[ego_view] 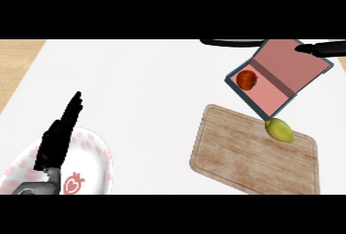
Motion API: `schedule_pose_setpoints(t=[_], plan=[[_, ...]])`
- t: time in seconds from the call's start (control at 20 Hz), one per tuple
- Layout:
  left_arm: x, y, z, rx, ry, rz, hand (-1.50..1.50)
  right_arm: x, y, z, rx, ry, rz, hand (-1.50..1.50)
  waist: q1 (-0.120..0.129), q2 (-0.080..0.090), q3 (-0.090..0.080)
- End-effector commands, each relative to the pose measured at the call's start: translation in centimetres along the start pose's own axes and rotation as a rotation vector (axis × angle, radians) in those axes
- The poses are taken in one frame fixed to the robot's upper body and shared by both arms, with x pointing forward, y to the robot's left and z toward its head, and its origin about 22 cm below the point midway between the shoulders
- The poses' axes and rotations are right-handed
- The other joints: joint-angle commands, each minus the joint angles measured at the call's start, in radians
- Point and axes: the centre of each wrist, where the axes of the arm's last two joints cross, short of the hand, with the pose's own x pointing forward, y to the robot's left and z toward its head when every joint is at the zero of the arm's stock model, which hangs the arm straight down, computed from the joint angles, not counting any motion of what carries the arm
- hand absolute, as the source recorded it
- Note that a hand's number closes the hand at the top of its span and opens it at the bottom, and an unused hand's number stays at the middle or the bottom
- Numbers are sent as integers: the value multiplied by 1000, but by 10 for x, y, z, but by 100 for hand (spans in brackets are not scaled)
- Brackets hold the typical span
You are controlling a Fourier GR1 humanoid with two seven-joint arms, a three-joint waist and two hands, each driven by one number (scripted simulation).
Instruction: Pick the tomato from the cutting board and place it in the cardboard box
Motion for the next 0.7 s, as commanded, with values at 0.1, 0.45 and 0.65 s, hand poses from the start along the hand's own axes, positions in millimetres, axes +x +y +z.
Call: schedule_pose_setpoints(t=[0.1, 0.45, 0.65], plan=[[0, -3, 2, 4, 1, -9, 0, 9, -91, 21, -184, 19, -57, -150, 0, 3, 1], [-6, 6, 6, 0, -17, -5, 0, -7, -156, 64, -240, 17, -78, -150, 14, 15, 5], [6, -8, -1, -14, -35, -3, 0, 1, -180, 76, -187, -9, -65, -150, 8, 15, 7]])
